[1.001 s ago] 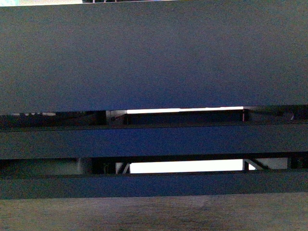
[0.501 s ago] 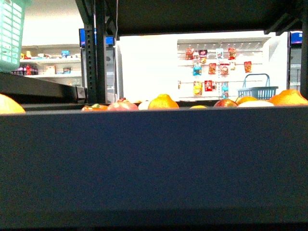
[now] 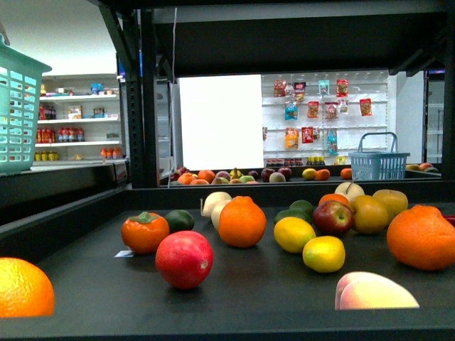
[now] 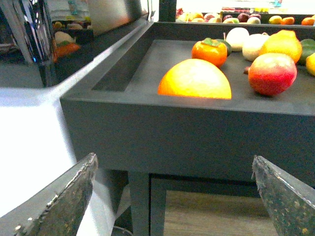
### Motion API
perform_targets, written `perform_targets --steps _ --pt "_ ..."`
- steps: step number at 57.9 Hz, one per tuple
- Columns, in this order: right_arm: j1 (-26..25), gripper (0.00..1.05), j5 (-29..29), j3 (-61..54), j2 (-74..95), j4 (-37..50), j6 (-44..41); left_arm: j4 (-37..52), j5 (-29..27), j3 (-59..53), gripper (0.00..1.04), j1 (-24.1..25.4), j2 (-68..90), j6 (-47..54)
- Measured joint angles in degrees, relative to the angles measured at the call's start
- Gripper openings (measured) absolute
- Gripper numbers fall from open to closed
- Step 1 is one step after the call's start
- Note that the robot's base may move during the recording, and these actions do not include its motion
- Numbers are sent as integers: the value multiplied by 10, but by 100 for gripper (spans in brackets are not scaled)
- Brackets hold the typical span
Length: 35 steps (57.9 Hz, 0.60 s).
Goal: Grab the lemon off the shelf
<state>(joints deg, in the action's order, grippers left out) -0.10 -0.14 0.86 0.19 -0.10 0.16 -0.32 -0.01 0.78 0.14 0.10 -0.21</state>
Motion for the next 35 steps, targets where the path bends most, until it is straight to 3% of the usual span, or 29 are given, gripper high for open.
perform_targets --steps 35 --pt "0 97 0 0 0 0 0 0 0 0 97 0 0 0"
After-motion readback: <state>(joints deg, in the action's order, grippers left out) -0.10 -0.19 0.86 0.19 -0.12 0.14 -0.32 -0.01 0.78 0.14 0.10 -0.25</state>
